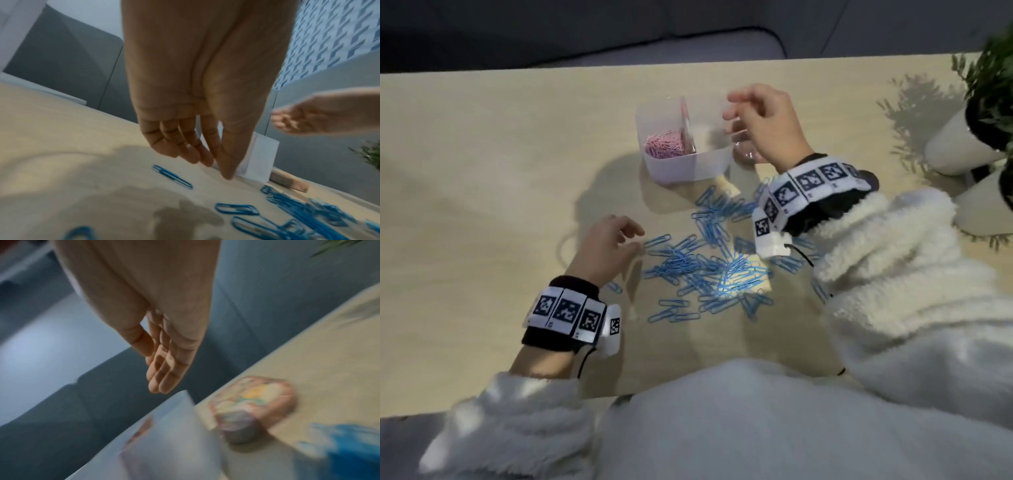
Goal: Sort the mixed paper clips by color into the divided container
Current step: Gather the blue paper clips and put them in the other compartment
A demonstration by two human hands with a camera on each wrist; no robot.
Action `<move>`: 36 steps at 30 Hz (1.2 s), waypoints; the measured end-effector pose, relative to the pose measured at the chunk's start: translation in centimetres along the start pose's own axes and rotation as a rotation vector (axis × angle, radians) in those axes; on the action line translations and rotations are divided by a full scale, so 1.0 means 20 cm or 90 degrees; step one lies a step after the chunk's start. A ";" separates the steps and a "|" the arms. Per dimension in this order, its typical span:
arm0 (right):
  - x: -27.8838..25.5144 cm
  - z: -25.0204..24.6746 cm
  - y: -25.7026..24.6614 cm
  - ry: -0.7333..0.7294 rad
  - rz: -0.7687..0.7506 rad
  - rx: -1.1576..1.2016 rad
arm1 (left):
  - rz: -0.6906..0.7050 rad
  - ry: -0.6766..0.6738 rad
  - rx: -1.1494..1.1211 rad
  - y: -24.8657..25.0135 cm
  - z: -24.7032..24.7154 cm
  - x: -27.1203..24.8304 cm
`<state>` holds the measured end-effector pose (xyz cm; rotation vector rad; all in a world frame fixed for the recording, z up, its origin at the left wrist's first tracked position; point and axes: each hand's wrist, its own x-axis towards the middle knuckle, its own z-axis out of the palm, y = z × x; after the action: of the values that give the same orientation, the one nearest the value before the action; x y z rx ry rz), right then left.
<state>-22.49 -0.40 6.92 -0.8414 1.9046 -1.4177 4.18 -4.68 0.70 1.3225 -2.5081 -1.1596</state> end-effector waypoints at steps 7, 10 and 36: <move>-0.23 -0.35 0.44 -0.011 0.121 -0.344 | -0.037 -0.037 -0.022 -0.21 -0.05 -0.15; -0.28 -0.30 0.48 -0.047 0.110 -0.423 | -0.061 -0.065 -0.062 -0.27 -0.05 -0.21; -0.02 0.36 -0.08 -0.126 -0.074 -0.205 | -0.017 0.010 0.019 -0.05 0.14 -0.18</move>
<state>-16.52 -4.60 6.82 -1.2138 1.9828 -1.0596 6.04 -0.73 -1.02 1.3711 -2.5141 -1.1174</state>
